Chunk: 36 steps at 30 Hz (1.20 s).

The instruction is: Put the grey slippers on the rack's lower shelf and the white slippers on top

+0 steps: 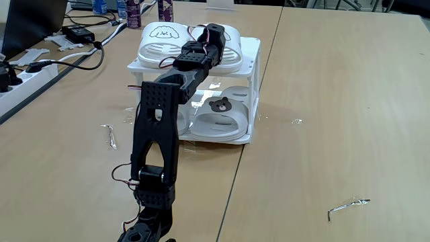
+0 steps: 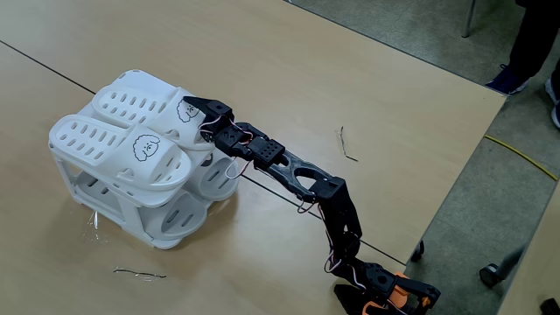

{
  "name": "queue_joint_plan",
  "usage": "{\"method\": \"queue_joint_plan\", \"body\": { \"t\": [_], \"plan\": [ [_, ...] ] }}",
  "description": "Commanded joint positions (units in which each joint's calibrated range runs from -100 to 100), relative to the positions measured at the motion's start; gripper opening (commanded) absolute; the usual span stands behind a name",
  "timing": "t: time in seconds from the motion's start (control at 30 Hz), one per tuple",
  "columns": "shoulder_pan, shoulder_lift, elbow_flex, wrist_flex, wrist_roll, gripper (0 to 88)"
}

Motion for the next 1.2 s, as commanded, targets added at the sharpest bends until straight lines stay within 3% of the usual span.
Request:
{"method": "queue_joint_plan", "body": {
  "t": [0.0, 0.07, 1.17],
  "plan": [
    [0.37, -0.84, -3.17, -0.52, 0.37, 21.1],
    [0.37, -1.17, -3.08, -0.52, 0.37, 24.6],
    [1.85, -33.74, 30.21, -0.52, 0.37, 25.0]
  ]
}}
